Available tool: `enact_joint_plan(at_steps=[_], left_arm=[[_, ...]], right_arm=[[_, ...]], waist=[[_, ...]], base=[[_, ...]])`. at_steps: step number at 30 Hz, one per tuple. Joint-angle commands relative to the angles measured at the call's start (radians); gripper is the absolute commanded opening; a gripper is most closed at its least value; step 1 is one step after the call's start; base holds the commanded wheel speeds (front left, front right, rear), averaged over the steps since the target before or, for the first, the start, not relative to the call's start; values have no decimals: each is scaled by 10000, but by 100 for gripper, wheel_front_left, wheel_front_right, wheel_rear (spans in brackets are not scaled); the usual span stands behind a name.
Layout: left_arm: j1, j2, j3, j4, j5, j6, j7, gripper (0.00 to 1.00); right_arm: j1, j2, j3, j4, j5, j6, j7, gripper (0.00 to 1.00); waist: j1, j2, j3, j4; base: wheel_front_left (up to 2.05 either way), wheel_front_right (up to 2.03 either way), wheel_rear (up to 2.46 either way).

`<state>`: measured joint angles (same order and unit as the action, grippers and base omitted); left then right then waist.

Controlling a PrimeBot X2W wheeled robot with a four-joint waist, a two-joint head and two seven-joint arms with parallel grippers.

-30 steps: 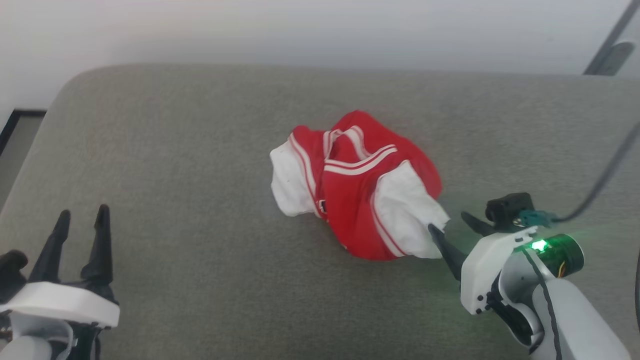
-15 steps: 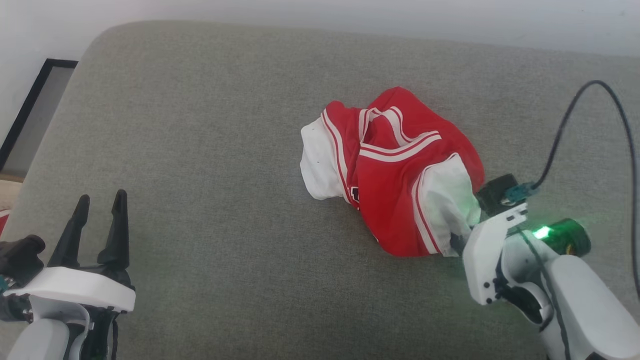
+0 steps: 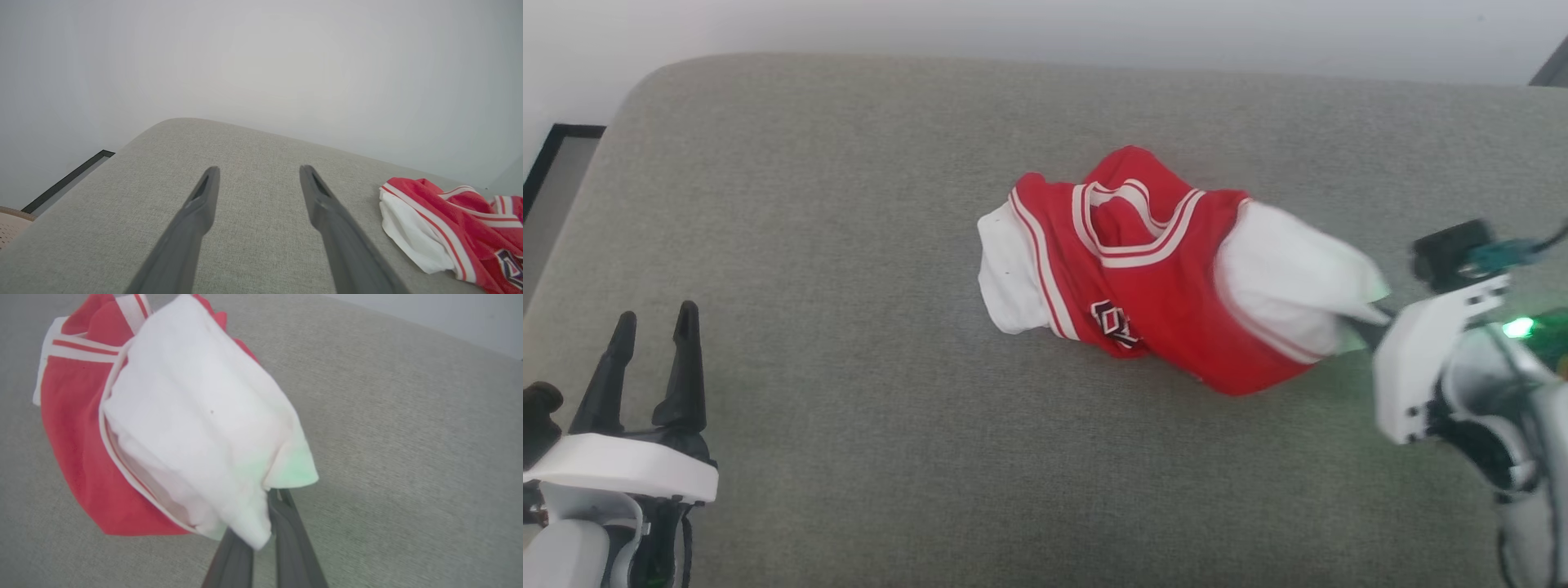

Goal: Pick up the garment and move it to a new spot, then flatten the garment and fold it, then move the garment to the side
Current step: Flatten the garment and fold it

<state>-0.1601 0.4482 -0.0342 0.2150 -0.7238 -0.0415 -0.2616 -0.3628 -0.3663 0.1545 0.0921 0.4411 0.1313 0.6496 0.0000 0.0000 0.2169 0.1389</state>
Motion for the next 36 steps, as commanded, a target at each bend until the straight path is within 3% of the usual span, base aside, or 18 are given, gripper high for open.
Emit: enact_joint_plan(at_steps=[1,9,18,20,22,23,24,25,36], left_arm=[[118,57,33,-26,118,-56,-45,100],[-62,41,48,-72,134,-75,-45,100],[-377,64,-123,143,152,-174,-32,100],[-465,85,-153,186,166,-196,-24,100],[-504,124,-167,198,213,-192,-12,100],[-527,143,-172,208,209,-183,14,100],[-546,146,-183,206,188,-169,54,100],[-556,163,-178,196,166,-150,76,100],[-712,694,-322,-424,-216,-62,1455,100]], right_arm=[[157,-52,-255,-124,-67,-10,85,0],[661,155,-2603,103,-355,-10,174,0],[182,922,-3306,2513,-739,-7,-409,0],[-21,1001,-3201,3025,-735,-7,-516,26],[-125,984,-3124,3225,-781,-7,-569,28],[-229,995,-3062,3404,-778,-7,-605,33],[-315,989,-2970,3513,-753,-5,-631,46],[-391,949,-2884,3626,-746,-5,-633,100],[-491,428,-2185,2899,-366,-5,-850,100]], waist=[[0,0,-24,-85],[0,0,141,-242],[0,0,429,-165],[0,0,450,-158],[0,0,454,-156],[0,0,451,-161],[0,0,440,-170],[0,0,423,-189],[0,0,-6,-825]], base=[[0,0,0],[0,0,0],[0,0,0],[0,0,0],[0,0,0],[0,0,0],[0,0,0],[0,0,0],[0,0,0]])
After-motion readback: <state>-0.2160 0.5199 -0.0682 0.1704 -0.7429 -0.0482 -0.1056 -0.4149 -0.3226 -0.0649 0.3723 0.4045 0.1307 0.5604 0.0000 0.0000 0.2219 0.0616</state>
